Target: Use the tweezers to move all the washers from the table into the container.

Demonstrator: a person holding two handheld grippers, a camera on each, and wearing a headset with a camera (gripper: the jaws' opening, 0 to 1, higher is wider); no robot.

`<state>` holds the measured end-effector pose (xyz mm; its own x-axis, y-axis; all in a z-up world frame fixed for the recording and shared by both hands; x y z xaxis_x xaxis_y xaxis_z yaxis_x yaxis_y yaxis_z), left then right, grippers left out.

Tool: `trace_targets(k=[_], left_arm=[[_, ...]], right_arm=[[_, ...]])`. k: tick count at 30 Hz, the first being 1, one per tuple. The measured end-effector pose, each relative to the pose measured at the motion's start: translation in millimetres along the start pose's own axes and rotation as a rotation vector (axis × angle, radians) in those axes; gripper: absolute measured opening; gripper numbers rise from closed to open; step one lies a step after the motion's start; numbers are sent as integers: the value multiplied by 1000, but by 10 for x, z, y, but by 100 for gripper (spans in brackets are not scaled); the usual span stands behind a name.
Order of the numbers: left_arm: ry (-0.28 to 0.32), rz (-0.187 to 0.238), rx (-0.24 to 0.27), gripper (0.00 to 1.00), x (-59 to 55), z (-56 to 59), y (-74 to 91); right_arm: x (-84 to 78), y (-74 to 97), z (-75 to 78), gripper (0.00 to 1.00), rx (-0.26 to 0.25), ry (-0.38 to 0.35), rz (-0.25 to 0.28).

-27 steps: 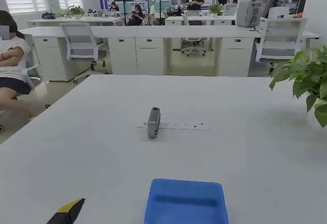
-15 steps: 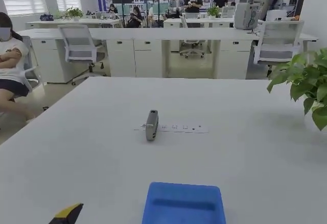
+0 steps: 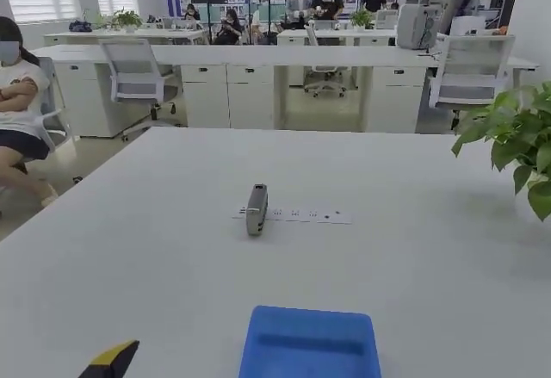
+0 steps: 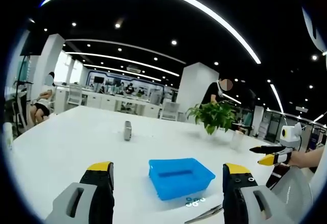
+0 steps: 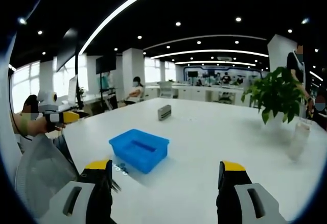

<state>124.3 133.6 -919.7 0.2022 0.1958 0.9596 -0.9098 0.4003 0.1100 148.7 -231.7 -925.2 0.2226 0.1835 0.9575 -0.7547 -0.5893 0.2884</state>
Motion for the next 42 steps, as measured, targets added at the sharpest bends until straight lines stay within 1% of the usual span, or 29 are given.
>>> trace_targets(k=[6,13,15,19,21,22,23,26,28,30,33,35,37,39,41,42], left_arm=[[6,8,7,89,7,-10,5],[5,6,10,89,6,-16,6],[5,14,8,89,15,-13,7],[2,12,24,89,19,-30,10],[4,12,28,89,16,-36,13],[8,11,26,89,11,-34,14],[11,10,21,89,7,-31,12],[14,3,19,89,7,-22,1],[-2,3,34,89,18,-28,1],[-8,18,54,89,38,-28,16],[12,26,82,88,43,-57,37],[15,29,96,89,49,-65,41],[9,32,98,88,55,-45,42],[3,24,99,88,52,-36,31],[3,10,85,89,43,-20,13],[10,10,55,90,41,5,3]], right_arm=[[-3,4,11,84,-4,-3,2],[1,1,4,84,1,-2,4],[-1,4,4,84,-2,-3,3],[17,9,19,83,-5,-11,19],[14,10,17,83,-5,-11,17],[8,13,18,84,-10,-4,9],[2,23,30,84,-27,34,-4],[28,30,25,85,-28,42,14],[45,32,36,85,-29,55,25],[31,29,34,85,-21,54,19],[-3,20,11,84,7,53,-6],[10,22,-1,82,15,53,2],[21,29,-3,82,7,71,6],[17,24,3,82,3,74,-1],[10,14,24,82,-4,67,-11],[8,15,29,82,-7,64,-14]])
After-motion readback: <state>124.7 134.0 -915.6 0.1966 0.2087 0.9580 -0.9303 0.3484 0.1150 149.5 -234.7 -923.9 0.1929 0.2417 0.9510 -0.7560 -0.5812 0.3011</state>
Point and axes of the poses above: the centre of the closed fingertips' face, and the gripper's own axes: y roughly backward along the fingers, z roughly to its right, x roughly out of its top, the point moved 8 cm from there along y, roughly backward along the fingers, and after that the axes turned 2 degrees about y, right-handed, at the moved point
